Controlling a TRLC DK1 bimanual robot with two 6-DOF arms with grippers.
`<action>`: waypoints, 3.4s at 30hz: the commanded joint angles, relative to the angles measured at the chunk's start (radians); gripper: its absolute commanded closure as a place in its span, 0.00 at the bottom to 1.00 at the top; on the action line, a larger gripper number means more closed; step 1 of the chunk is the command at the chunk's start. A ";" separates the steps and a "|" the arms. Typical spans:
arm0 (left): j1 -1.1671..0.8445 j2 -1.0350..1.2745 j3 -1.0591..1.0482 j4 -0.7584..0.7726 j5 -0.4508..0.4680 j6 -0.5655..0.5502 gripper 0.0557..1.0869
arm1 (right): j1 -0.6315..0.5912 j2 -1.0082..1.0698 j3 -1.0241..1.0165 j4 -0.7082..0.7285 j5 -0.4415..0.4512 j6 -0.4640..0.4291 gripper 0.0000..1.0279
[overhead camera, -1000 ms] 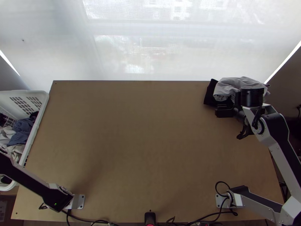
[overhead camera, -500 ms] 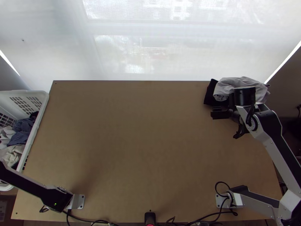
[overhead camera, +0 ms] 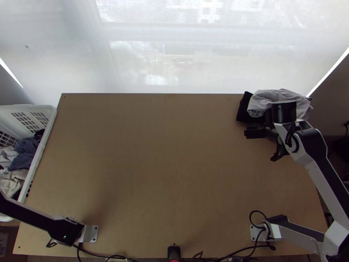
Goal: Fold the t-shirt
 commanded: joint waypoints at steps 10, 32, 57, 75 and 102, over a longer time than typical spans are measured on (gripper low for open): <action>-0.094 -0.383 0.044 0.009 0.084 -0.036 0.96 | -0.019 -0.058 -0.054 -0.002 -0.005 0.003 0.06; -0.287 -0.669 0.362 0.368 0.100 -0.217 0.96 | -0.051 -0.145 -0.094 -0.014 -0.023 0.003 0.06; -1.464 -0.710 0.359 -0.163 0.390 -0.065 0.97 | -0.071 -0.164 -0.123 -0.020 -0.031 -0.001 0.06; -2.088 -0.853 -0.170 -0.300 0.322 -0.089 0.97 | -0.102 -0.159 -0.152 -0.010 -0.032 0.001 0.06; -2.019 -0.977 -0.582 -0.519 0.457 0.010 0.34 | -0.086 -0.156 -0.143 0.001 -0.055 0.003 0.06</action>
